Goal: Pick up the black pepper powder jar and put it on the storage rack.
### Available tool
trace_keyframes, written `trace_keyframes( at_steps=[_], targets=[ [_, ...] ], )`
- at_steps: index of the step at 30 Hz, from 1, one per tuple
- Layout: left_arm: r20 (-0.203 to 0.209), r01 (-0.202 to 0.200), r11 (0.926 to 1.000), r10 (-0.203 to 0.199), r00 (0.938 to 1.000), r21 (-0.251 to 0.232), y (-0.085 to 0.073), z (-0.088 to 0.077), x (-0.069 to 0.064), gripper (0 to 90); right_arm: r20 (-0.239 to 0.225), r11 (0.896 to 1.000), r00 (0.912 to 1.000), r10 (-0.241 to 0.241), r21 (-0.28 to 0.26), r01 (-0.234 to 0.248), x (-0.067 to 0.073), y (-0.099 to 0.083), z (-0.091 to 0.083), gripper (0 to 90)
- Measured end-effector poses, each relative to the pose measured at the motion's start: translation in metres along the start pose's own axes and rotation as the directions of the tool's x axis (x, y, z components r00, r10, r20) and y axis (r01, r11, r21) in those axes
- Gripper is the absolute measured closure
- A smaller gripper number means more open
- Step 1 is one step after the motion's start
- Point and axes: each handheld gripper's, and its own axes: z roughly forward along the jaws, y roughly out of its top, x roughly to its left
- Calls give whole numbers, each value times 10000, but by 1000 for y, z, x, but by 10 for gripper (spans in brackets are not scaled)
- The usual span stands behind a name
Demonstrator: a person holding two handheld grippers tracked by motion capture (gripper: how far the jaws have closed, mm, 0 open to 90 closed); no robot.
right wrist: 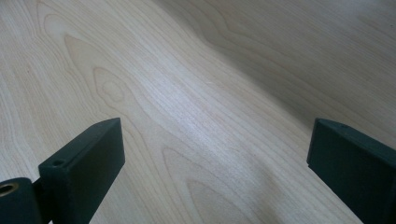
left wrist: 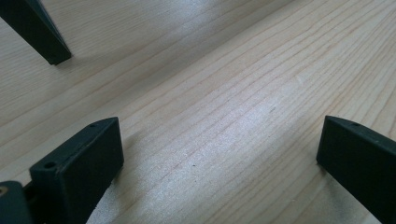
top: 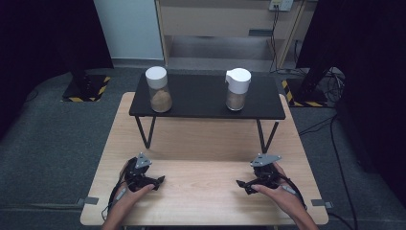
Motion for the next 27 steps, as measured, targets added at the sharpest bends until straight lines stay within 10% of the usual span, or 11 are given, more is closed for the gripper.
trace_keyframes(
  at_steps=[27],
  targets=[
    [0,3,10000,-3,10000,-1,0,0,0,0,-313,9997,9992,-229,-90,226,19,-19,19,44]
  ],
)
